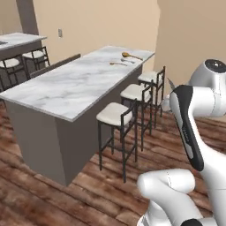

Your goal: Pick up the metallic utensils from the counter and place them in the open drawer. Make sure not to pick up any wooden utensils.

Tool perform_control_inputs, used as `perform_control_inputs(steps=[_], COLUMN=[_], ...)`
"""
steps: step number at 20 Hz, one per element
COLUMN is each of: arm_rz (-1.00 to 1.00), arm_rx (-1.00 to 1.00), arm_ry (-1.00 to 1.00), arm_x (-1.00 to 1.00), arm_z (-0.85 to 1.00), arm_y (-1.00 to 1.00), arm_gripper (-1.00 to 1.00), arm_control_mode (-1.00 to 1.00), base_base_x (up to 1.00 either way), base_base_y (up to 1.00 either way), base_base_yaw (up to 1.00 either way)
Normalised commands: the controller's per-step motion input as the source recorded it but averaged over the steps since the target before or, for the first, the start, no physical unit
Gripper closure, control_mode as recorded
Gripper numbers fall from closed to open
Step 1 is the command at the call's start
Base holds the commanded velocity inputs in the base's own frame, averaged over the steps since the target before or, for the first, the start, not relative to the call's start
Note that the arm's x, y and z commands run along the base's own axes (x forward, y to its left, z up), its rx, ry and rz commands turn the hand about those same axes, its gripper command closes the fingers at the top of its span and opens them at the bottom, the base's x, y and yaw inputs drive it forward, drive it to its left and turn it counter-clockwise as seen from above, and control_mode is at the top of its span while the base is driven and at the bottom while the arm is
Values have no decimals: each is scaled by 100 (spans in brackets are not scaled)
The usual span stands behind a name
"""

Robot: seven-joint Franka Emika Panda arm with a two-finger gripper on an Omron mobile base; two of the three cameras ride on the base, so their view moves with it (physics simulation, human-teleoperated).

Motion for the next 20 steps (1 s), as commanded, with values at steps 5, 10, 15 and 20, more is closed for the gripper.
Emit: perform_control_inputs(steps=[5, 10, 15, 20], arm_rz=[0, 0, 0, 0], arm_rx=[0, 0, 0, 0], arm_ry=[0, 0, 0, 0], arm_x=[0, 0, 0, 0], arm_z=[0, 0, 0, 0], arm_y=[0, 0, 0, 0], arm_gripper=[100, 100, 100, 100], arm_control_mode=[100, 100, 100, 100], base_base_x=[0, 0, -2, 0], base_base_y=[100, 100, 100, 100], base_base_yaw=[-56, -33, -25, -23])
